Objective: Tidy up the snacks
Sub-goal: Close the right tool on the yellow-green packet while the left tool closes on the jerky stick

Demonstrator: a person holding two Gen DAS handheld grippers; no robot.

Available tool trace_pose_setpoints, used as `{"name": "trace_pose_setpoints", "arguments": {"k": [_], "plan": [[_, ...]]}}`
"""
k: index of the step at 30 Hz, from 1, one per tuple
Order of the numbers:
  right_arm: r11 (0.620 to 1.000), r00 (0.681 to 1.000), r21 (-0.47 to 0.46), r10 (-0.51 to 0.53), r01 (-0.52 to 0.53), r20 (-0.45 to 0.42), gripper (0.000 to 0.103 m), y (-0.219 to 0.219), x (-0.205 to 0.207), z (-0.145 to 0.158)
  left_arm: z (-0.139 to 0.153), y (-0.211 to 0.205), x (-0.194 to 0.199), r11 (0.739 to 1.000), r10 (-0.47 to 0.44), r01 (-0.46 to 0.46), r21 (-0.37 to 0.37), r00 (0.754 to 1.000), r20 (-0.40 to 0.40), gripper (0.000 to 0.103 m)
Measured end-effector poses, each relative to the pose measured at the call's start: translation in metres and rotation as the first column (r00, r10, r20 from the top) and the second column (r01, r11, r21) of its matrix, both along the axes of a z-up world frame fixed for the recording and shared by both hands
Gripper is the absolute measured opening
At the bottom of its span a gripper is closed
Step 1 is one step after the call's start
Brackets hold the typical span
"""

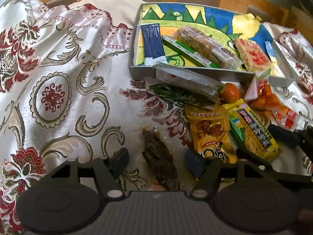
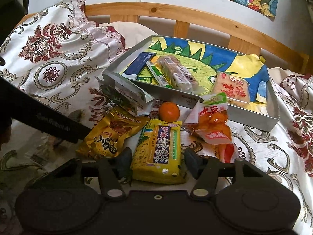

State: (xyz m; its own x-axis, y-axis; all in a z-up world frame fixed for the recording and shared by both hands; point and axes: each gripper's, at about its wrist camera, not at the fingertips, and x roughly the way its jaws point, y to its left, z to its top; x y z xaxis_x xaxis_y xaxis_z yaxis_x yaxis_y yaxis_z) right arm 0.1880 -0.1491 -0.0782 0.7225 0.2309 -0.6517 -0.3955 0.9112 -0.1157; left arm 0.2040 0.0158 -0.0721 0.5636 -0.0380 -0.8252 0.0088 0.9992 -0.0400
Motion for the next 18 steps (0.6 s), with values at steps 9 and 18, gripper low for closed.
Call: {"name": "trace_pose_setpoints", "arguments": {"k": [9, 18], "plan": [[1.0, 1.0, 0.003, 0.011, -0.011, -0.01, 0.075, 0.003, 0.002, -0.005, 0.002, 0.006, -0.009, 1.0, -0.008, 0.007, -0.03, 1.0, -0.007, 0.055], [1.0, 1.0, -0.006, 0.002, -0.002, -0.016, 0.053, 0.002, 0.0, -0.002, 0.005, 0.011, -0.021, 0.998, -0.03, 0.029, -0.063, 1.0, -0.008, 0.054]]}}
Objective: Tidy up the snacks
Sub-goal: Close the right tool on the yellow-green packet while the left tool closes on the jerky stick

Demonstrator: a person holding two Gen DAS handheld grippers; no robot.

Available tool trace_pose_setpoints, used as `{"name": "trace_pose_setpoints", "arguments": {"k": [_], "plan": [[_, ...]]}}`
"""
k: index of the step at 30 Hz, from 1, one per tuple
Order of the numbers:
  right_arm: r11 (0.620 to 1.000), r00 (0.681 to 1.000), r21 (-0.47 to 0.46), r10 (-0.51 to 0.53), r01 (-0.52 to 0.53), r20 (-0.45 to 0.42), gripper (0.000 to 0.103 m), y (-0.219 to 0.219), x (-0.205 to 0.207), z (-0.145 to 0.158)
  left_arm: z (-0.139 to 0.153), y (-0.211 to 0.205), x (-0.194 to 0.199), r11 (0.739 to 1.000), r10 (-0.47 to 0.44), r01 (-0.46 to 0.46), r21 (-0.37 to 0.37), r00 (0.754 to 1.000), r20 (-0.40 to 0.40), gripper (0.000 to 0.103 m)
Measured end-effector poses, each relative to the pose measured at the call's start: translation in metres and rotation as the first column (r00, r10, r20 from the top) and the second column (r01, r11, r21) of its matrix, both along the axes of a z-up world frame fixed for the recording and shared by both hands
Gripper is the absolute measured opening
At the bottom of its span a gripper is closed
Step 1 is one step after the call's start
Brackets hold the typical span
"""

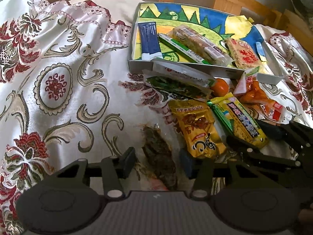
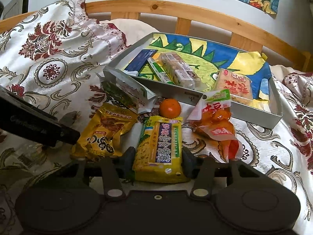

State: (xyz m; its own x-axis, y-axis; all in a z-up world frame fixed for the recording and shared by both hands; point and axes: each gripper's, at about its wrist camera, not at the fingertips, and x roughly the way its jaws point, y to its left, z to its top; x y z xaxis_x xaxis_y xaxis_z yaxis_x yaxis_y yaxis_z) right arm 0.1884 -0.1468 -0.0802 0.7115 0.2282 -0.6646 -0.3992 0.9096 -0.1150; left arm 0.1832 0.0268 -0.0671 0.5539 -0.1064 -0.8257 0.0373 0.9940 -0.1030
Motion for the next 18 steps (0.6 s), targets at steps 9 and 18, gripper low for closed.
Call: {"name": "trace_pose_setpoints", "arguments": {"k": [9, 18], "plan": [[1.0, 1.0, 0.002, 0.0, 0.0, 0.014, 0.068, -0.0006, 0.0055, -0.0055, -0.0023, -0.0036, -0.0001, 0.999, -0.039, 0.04, 0.033, 0.999, -0.008, 0.057], [1.0, 1.0, -0.007, 0.006, -0.006, 0.009, 0.052, 0.0017, 0.0038, -0.0031, 0.0008, -0.002, -0.0069, 0.999, -0.042, 0.042, 0.029, 0.999, -0.001, 0.045]]}}
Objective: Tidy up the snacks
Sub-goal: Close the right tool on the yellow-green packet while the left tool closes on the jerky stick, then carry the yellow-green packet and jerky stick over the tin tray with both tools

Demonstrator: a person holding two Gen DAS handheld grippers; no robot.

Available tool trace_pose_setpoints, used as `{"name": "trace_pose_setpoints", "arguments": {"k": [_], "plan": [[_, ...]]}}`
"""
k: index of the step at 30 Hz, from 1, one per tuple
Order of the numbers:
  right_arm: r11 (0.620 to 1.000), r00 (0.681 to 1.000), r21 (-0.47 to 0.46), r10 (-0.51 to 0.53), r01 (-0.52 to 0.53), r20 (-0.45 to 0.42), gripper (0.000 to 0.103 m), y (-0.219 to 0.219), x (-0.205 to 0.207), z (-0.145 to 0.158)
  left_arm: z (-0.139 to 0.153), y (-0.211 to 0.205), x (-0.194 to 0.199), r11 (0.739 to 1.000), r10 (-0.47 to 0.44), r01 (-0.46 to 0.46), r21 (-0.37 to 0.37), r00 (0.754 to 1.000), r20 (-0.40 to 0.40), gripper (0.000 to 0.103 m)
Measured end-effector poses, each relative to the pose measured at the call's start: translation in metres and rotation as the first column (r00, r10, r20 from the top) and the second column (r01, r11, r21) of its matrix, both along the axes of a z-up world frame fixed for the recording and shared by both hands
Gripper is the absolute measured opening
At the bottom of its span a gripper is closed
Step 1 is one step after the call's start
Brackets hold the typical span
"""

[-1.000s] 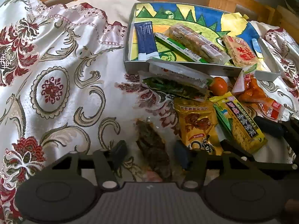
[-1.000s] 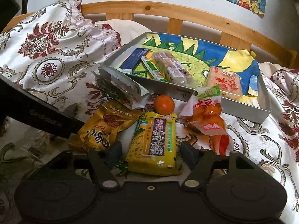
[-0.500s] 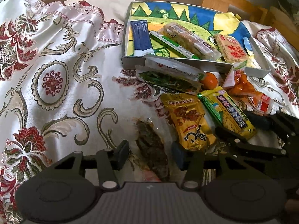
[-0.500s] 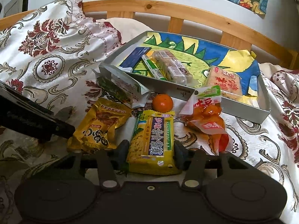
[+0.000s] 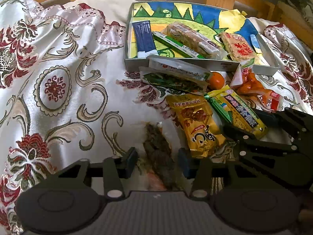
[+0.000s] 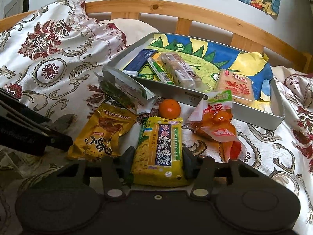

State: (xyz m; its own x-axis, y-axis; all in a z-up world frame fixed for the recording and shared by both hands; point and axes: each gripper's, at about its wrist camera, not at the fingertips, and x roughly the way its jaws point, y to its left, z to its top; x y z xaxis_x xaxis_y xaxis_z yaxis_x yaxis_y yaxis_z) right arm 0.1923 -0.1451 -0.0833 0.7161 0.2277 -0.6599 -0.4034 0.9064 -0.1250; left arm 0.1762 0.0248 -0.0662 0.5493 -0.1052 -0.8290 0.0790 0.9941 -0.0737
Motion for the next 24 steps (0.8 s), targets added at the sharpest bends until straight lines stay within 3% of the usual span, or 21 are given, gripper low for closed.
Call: {"name": "trace_pose_setpoints", "arguments": {"k": [12, 24], "plan": [[0.985, 0.988, -0.15, 0.106, -0.089, 0.11, 0.051, 0.01, -0.028, 0.016, 0.012, -0.005, -0.019, 0.999, -0.002, 0.002, -0.034, 1.0, 0.017, 0.045], [0.984, 0.972, -0.149, 0.13, -0.101, 0.197, 0.051, 0.009, -0.04, 0.034, 0.031, -0.008, -0.023, 0.999, 0.007, -0.003, -0.054, 0.996, 0.089, 0.045]]}}
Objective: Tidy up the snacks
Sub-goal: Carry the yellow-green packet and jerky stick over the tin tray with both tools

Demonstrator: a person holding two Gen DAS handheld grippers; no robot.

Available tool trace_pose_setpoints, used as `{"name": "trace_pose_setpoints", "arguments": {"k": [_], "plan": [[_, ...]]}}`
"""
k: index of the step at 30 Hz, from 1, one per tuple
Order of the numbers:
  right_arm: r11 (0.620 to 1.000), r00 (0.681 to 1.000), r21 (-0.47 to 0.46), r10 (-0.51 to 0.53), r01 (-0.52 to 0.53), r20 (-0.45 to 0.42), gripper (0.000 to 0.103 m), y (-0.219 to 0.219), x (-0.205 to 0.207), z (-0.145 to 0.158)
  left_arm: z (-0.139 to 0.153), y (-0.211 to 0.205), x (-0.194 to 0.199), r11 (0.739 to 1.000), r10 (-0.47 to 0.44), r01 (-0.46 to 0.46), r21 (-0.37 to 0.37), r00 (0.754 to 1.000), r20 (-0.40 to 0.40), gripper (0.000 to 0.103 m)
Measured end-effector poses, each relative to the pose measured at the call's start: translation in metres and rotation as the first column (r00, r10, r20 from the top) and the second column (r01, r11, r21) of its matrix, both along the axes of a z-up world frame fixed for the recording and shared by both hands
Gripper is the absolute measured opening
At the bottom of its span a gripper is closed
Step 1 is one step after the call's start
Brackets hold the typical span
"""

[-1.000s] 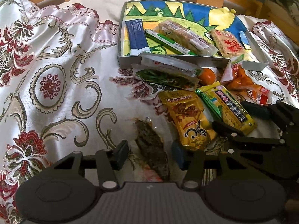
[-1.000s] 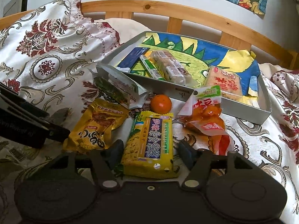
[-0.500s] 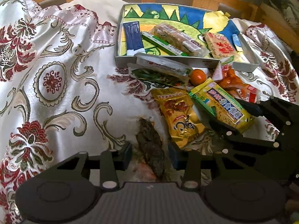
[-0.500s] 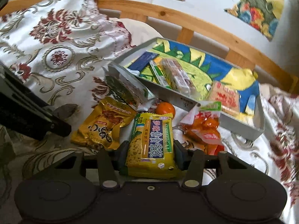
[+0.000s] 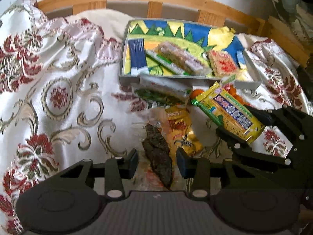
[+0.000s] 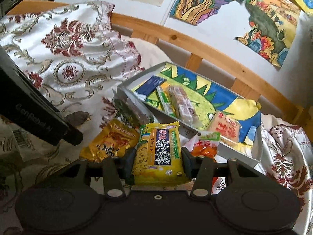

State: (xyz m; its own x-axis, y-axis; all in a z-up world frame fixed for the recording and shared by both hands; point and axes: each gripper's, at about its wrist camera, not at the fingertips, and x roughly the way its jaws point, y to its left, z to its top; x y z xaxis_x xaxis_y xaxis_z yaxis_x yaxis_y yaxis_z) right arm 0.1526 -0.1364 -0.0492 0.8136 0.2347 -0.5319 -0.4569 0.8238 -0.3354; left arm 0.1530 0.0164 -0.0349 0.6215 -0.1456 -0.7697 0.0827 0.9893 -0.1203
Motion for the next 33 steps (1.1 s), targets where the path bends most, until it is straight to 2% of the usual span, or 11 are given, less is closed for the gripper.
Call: {"name": "trace_pose_setpoints", "arguments": {"k": [5, 12, 17, 21, 27, 33], "plan": [[1.0, 0.998, 0.024, -0.022, 0.02, 0.056, 0.051, -0.003, 0.001, 0.006, 0.014, -0.005, 0.015, 1.0, 0.0, 0.001, -0.014, 0.998, 0.057, 0.045], [0.992, 0.981, 0.096, -0.094, 0.078, 0.17, 0.051, -0.026, 0.011, 0.02, 0.039, -0.018, 0.059, 0.996, -0.009, 0.022, -0.084, 0.988, 0.154, 0.045], [0.979, 0.949, 0.139, -0.183, 0.151, 0.256, 0.051, -0.05, 0.039, 0.021, 0.059, -0.026, 0.105, 0.991, -0.091, 0.107, -0.075, 0.977, 0.191, 0.045], [0.958, 0.917, 0.171, -0.273, 0.231, 0.29, 0.051, -0.073, 0.076, 0.023, 0.07, -0.035, 0.145, 0.988, -0.129, 0.144, -0.06, 0.969, 0.212, 0.045], [0.927, 0.883, 0.198, -0.367, 0.319, 0.293, 0.051, -0.099, 0.112, 0.018, 0.066, -0.061, 0.201, 0.986, -0.157, 0.167, -0.028, 0.965, 0.21, 0.046], [0.924, 0.888, 0.175, -0.377, 0.34, 0.264, 0.051, -0.102, 0.131, 0.004, 0.042, -0.099, 0.239, 0.978, -0.173, 0.192, -0.078, 0.964, 0.202, 0.046]]}}
